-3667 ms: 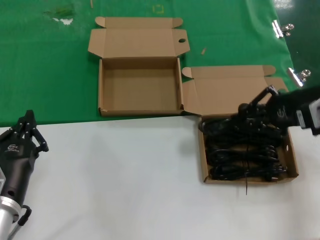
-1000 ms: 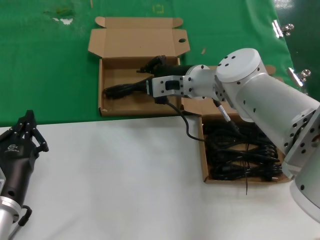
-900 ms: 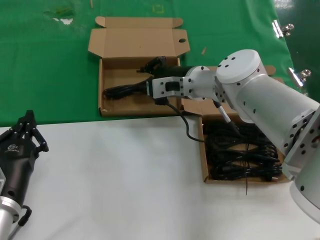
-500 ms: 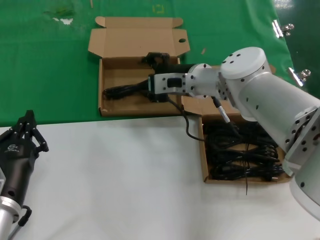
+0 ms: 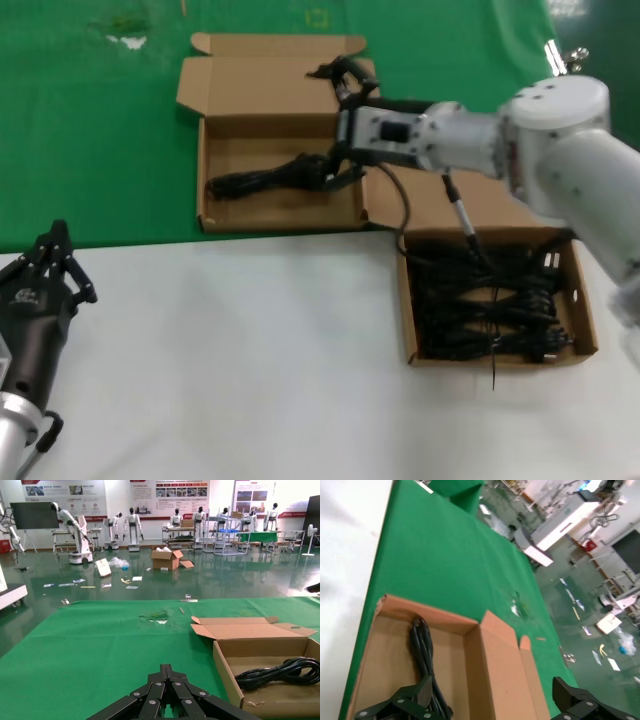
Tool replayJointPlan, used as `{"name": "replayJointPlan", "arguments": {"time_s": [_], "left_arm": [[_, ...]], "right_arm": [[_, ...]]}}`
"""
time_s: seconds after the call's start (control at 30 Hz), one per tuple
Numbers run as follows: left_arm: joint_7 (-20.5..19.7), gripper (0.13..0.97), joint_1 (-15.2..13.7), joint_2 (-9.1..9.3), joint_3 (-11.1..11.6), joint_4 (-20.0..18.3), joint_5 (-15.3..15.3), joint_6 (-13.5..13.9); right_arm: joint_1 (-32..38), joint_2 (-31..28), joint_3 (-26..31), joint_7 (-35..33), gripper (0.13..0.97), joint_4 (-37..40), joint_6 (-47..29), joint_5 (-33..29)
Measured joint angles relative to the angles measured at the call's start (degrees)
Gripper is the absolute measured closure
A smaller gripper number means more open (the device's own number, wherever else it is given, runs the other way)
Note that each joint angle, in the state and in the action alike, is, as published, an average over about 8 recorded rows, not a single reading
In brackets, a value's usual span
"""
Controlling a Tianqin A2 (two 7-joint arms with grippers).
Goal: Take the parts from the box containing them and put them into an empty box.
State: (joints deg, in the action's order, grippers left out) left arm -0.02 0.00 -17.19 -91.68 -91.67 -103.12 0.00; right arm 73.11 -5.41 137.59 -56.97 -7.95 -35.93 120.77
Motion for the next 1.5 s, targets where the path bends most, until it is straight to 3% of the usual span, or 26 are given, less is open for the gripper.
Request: {"name": "replayJointPlan", "arguments": {"time_s": [0.37,0.87,1.13,1.33,1.5], "left_arm": [[0.0,0.957,0.0,0.0,0.0,0.0,0.0,0.0],[0.0,0.957,0.0,0.0,0.0,0.0,0.0,0.0],[0.0,0.957,0.0,0.0,0.0,0.0,0.0,0.0],[0.0,0.957,0.0,0.0,0.0,0.0,0.0,0.0],[0.0,0.957,0.0,0.0,0.0,0.0,0.0,0.0]], "right_arm": [[-11.4,-17.1,-7.7,16.1,0.187,-26.2,-0.2,-9.4],[-36.7,-35.1,-19.7,42.0,0.131,-63.2,12.0,-15.8],[-52.9,-38.9,-27.6,50.3,0.129,-77.1,20.8,-16.2],[-60.4,-38.1,-32.4,51.7,0.129,-80.4,23.7,-16.3],[-62.6,-37.5,-33.8,51.9,0.129,-81.1,24.4,-16.2]]}}
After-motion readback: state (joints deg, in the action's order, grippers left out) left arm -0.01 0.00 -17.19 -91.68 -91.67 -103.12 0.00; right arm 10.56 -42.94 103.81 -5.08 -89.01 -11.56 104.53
